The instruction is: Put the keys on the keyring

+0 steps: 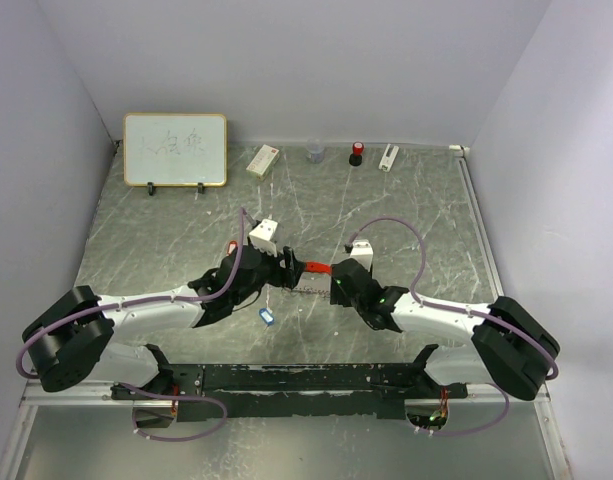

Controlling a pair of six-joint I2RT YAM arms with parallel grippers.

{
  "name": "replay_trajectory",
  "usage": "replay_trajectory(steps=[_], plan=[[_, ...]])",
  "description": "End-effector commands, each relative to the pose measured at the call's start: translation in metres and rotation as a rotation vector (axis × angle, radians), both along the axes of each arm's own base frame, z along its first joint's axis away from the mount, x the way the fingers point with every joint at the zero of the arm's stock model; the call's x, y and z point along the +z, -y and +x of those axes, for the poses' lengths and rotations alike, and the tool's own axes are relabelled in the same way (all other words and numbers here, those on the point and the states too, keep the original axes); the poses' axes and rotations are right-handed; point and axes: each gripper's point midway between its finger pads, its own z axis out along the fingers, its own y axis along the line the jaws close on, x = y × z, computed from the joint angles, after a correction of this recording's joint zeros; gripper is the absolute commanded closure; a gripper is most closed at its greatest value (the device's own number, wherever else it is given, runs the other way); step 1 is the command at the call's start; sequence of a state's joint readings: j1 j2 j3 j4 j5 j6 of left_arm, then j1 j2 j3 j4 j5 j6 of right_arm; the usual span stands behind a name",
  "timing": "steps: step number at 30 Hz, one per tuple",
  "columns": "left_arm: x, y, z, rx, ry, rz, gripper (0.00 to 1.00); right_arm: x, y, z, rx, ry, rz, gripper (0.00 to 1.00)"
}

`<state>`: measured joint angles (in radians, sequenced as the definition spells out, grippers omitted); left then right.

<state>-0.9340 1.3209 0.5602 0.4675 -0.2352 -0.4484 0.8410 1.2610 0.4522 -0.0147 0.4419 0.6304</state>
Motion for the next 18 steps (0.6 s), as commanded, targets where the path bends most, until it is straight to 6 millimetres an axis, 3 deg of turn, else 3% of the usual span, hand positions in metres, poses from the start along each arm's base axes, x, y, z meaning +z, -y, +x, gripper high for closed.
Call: replay_trajectory(steps=[1, 18], plan=[[0.020, 0.006, 0.000, -0.011, 0.048, -0.040, 0.22, 0.006, -0.001, 0.003, -0.009, 0.012, 0.016, 0.47], [0.020, -0.014, -0.009, 0.012, 0.066, -0.035, 0.21, -0.003, -0.011, 0.012, -0.010, -0.026, -0.029, 0.54]])
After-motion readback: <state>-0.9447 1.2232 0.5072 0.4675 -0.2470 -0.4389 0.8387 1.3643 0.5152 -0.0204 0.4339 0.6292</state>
